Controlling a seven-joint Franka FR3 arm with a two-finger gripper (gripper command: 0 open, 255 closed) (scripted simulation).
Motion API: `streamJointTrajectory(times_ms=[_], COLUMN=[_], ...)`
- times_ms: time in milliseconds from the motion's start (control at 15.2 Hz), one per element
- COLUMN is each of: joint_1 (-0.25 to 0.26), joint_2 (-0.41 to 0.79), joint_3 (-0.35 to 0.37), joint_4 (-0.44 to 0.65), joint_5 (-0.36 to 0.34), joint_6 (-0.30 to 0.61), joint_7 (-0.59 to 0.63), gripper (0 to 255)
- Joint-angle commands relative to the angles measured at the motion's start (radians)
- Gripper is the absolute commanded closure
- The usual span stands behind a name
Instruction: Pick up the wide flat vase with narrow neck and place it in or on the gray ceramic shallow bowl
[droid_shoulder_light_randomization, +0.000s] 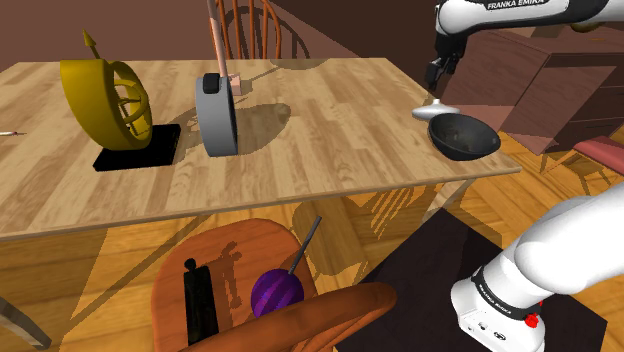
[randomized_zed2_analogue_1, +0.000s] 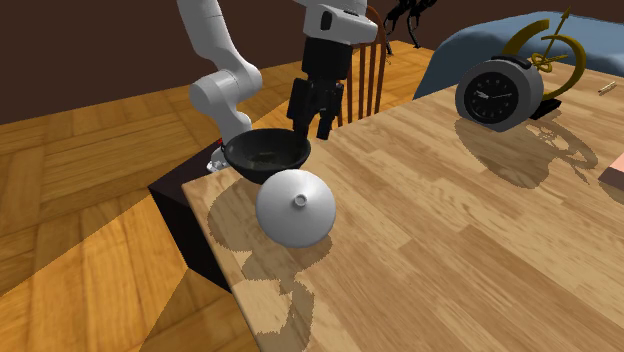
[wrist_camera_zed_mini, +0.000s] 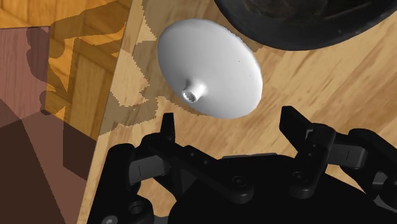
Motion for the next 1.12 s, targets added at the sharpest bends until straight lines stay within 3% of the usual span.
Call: streamJointTrajectory(times_ms=[0, 264, 330, 924, 990, 1056], joint_1=[0.000, 0.000, 0.000, 0.000, 0.000, -0.007], joint_2=[0.000, 0.000, 0.000, 0.000, 0.000, 0.051], joint_3=[0.000, 0.000, 0.000, 0.000, 0.000, -0.045], joint_4=[-0.003, -0.003, -0.003, -0.003, -0.003, 0.060], joint_5=[-0.001, -0.001, -0.001, -0.001, -0.001, 0.090], joint_6=[0.003, 0.003, 0.003, 0.003, 0.003, -0.017], joint_7=[0.001, 0.001, 0.001, 0.001, 0.001, -0.058], gripper=[0, 0, 255, 255, 0, 0])
